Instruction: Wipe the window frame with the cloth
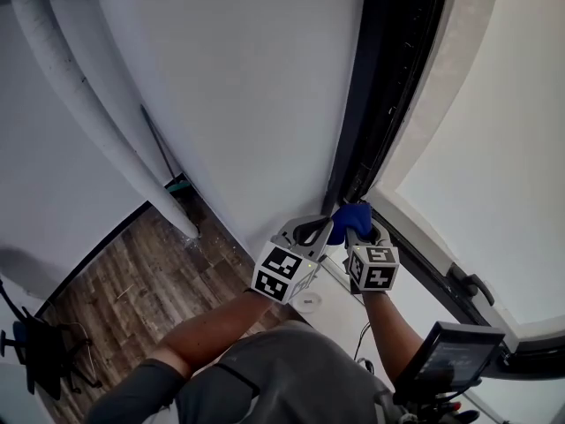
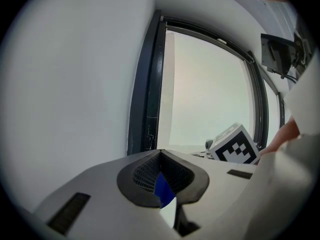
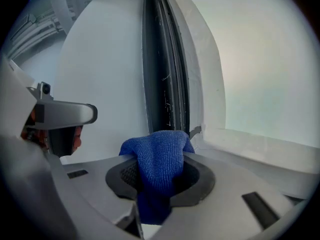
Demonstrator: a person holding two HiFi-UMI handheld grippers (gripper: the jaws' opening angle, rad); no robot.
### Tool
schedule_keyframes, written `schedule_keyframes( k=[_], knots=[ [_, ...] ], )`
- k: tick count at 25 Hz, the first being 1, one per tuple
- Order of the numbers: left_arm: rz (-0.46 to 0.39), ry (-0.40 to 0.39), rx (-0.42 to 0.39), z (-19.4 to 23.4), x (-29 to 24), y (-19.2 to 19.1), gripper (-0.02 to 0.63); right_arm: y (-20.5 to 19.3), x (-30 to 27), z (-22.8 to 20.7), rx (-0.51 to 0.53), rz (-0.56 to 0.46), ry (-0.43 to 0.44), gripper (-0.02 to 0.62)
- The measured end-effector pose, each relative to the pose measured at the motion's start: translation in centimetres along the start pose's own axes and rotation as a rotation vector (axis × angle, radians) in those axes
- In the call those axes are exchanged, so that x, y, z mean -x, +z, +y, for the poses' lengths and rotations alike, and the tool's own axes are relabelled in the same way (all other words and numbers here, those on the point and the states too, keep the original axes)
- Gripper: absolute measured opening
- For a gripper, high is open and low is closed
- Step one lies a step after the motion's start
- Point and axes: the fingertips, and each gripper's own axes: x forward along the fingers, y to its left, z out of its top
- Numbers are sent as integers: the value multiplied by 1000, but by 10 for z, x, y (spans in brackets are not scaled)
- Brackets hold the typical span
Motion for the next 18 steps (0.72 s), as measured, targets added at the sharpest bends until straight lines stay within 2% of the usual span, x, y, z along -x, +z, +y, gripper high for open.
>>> schedule_keyframes(
  k=[8,18],
  knots=[
    [27,14,5,16,-2,-14,9,-15,-38,0,-14,42,-20,123],
    [37,-21,2,13,-7,-18,9,-24,-32,-8,-48,35,-66,123]
  ],
)
